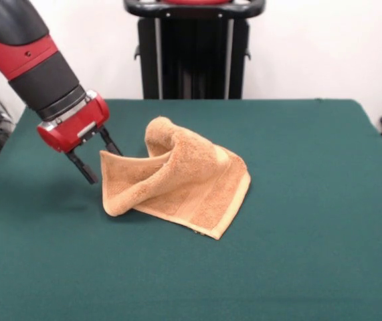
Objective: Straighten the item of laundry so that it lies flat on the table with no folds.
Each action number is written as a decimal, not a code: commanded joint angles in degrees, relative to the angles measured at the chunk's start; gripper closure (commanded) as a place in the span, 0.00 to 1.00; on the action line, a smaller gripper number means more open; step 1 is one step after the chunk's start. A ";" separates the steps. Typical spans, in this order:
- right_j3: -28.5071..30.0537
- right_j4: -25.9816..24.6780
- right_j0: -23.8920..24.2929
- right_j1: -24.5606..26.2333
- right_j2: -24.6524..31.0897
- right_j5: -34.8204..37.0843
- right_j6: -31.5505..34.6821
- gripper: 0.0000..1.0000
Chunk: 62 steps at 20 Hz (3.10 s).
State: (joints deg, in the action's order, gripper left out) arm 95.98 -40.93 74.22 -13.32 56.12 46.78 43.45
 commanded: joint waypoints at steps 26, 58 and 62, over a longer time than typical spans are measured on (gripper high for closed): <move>2.47 0.54 -1.14 5.72 2.26 -4.99 -7.50 0.00; -1.97 -3.94 -8.92 -3.58 -6.09 10.06 -2.83 1.00; -1.44 -4.31 -10.18 -3.90 -9.15 9.53 -1.99 1.00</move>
State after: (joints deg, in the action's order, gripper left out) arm 96.51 -41.94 69.19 -15.12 55.85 48.31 43.45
